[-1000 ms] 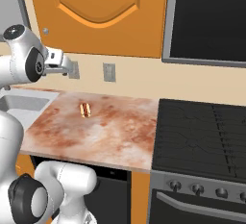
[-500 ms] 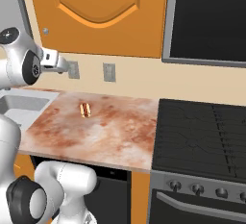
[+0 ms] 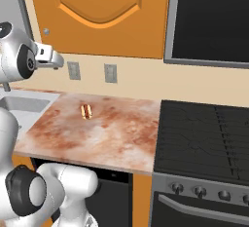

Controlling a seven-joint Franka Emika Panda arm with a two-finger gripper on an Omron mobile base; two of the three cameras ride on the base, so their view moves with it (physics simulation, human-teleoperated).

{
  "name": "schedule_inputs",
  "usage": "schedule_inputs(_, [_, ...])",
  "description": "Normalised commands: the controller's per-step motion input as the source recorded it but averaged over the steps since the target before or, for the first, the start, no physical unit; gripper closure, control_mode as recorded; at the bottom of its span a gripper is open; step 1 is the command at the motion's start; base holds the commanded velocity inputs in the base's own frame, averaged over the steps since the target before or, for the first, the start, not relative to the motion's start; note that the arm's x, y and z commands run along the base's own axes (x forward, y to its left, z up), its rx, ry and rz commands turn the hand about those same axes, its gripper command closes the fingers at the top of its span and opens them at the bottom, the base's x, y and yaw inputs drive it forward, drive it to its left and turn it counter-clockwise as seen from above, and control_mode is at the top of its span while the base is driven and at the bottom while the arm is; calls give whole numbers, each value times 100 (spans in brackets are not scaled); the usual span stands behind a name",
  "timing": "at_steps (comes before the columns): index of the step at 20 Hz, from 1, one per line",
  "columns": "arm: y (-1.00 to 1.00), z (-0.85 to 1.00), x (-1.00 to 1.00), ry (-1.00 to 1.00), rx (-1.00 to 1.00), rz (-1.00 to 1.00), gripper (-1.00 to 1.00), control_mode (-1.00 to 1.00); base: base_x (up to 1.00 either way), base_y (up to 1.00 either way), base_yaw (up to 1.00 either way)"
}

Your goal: Pick the bar soap and dish brush from the cabinet and place them on the counter.

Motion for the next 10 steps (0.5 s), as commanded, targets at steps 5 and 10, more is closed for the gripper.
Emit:
schedule_inputs(5, [14, 21, 15, 0, -2, 0, -100, -100, 0, 0, 0])
schedule_inputs(10, [7, 21, 18, -1, 0, 0, -100, -100, 0, 0, 0])
